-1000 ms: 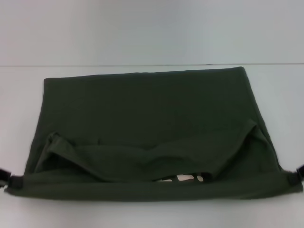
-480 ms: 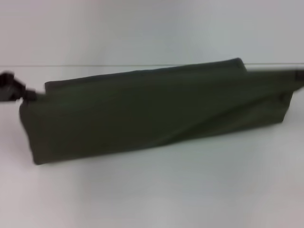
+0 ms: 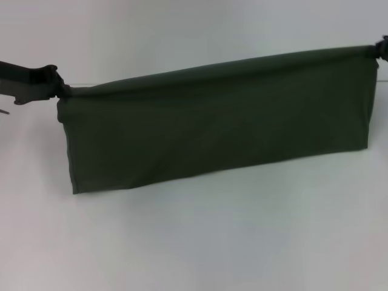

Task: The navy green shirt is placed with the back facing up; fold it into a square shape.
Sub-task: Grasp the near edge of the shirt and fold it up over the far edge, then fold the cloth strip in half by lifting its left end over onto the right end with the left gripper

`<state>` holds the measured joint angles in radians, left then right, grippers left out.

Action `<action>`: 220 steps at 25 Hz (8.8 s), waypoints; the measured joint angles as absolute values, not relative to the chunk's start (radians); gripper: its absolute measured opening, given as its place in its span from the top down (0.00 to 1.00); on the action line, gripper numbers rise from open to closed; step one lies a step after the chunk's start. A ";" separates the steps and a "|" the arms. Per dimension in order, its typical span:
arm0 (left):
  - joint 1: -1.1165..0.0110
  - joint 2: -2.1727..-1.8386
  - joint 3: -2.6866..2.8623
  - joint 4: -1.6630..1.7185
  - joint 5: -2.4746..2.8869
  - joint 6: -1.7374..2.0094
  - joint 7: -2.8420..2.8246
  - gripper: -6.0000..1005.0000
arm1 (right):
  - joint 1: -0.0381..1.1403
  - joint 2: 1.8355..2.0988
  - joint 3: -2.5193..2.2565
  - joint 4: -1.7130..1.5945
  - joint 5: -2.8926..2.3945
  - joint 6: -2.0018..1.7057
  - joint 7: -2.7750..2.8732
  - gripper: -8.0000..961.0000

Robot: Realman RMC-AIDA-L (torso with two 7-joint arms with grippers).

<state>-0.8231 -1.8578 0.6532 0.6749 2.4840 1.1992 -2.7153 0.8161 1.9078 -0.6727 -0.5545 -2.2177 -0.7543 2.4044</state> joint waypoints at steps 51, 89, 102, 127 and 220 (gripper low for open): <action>-0.644 -2.023 0.629 0.790 2.118 1.151 -2.636 0.54 | 0.801 1.901 -0.681 -0.677 -2.155 -0.996 2.433 0.44; -0.363 -2.009 0.556 0.533 1.986 1.329 -2.646 0.35 | 0.489 1.910 -0.595 -0.592 -1.766 -1.401 2.320 0.16; -0.415 -2.029 0.563 0.476 1.990 1.214 -2.657 0.35 | 0.483 1.904 -0.583 -0.577 -1.765 -1.402 2.319 0.16; -0.447 -2.052 0.497 0.438 1.830 1.263 -2.436 0.35 | 0.475 1.904 -0.568 -0.572 -1.763 -1.409 2.320 0.16; -0.605 -1.862 0.451 0.563 2.227 0.988 -2.454 0.98 | 0.463 1.911 -0.520 -0.554 -1.769 -1.412 2.319 0.19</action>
